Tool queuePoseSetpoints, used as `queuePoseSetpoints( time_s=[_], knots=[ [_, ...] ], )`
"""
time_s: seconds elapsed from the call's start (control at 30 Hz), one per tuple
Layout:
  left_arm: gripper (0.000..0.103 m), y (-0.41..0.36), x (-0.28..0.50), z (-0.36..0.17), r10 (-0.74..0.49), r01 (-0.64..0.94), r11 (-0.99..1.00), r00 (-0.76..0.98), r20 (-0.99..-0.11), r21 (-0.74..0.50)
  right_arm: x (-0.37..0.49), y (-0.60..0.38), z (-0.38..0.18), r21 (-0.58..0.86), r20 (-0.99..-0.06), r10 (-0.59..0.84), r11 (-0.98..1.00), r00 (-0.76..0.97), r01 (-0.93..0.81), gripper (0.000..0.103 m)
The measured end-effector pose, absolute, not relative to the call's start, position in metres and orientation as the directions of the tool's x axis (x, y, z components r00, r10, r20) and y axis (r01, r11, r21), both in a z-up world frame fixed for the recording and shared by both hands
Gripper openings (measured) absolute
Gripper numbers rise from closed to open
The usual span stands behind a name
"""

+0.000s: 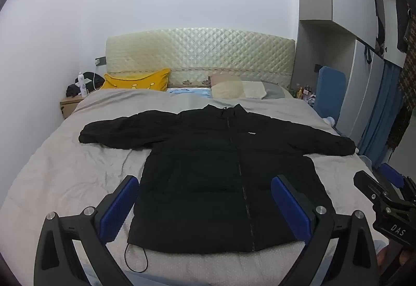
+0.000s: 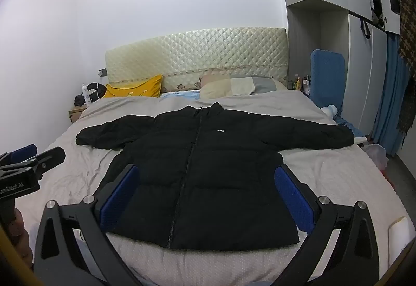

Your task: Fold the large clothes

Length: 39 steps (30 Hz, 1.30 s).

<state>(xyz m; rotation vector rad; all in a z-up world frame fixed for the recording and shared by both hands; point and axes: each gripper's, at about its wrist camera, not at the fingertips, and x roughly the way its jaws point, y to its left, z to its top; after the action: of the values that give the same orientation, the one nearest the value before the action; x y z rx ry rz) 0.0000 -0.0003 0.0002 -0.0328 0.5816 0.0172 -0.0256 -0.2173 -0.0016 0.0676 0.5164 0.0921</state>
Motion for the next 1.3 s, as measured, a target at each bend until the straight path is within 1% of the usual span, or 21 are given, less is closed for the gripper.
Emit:
queuePoseSetpoints(
  time_s=[0.03, 0.33, 0.53, 1.3],
  knots=[
    [0.102, 0.0, 0.0, 0.0, 0.005, -0.025, 0.999, 0.836, -0.549, -0.029, -0.025, -0.217, -0.002, 0.082, -0.504, 0.107, 0.994, 0.857, -0.076, 0.103],
    [0.102, 0.0, -0.005, -0.014, 0.006, -0.032, 0.999, 0.833, -0.553, -0.036, -0.025, -0.213, -0.004, 0.081, -0.494, 0.109, 0.994, 0.862, -0.079, 0.103],
    [0.102, 0.002, 0.004, -0.004, -0.003, -0.019, 0.999, 0.825, -0.566, -0.033, -0.026, -0.218, -0.007, 0.081, -0.503, 0.101, 0.994, 0.858, -0.069, 0.103],
    [0.102, 0.005, 0.009, -0.009, -0.028, -0.012, 0.998, 0.806, -0.591, -0.064, -0.026, -0.215, -0.009, 0.07, -0.502, 0.09, 0.996, 0.86, -0.063, 0.103]
  ],
)
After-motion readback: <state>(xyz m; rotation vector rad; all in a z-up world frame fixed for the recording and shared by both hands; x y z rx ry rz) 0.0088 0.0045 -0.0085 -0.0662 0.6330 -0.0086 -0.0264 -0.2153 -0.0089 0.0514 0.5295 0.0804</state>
